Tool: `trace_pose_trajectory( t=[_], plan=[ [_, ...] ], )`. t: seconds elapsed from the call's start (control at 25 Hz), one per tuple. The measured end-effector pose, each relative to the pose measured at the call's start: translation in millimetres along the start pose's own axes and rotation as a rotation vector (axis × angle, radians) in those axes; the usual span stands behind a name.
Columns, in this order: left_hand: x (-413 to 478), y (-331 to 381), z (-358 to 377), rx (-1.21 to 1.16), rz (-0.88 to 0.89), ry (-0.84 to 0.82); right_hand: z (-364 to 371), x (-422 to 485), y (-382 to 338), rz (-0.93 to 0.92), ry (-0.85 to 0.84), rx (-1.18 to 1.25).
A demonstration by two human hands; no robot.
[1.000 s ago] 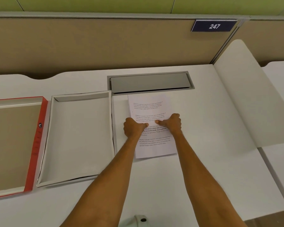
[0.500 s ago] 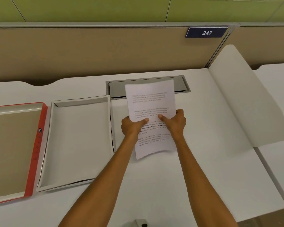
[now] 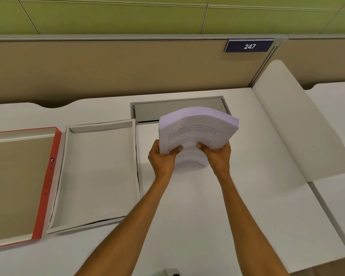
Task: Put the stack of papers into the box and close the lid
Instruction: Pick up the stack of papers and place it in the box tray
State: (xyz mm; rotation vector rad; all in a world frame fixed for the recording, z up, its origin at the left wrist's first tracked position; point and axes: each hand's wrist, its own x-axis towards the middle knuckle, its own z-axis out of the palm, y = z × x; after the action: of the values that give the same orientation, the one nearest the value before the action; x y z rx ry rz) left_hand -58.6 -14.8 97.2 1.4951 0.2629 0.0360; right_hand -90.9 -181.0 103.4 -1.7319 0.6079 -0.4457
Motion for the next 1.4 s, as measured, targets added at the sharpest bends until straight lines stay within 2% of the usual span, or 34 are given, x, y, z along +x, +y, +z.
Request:
trace_pose_trajectory(
  t=[0.52,0.84,1.0,1.16,1.4],
  plan=[
    [18,-9,-16,0.109,-0.002,-0.163,-2,-3,9,0.038,-0.041,0.091],
    [19,-11,-10,0.066,-0.071,-0.09,21,-12,0,0.055,0.127,0.109],
    [29,11,-13,0.131,-0.074,-0.116,23,-11,-25,0.1,0.104,0.017],
    [41,42,-22,0.254,-0.115,-0.115,22,-5,-51,0.141,0.062,-0.215],
    [51,49,-61,0.322,-0.238,-0.175,45,-11,-50,0.214,-0.1,-0.376]
  ],
)
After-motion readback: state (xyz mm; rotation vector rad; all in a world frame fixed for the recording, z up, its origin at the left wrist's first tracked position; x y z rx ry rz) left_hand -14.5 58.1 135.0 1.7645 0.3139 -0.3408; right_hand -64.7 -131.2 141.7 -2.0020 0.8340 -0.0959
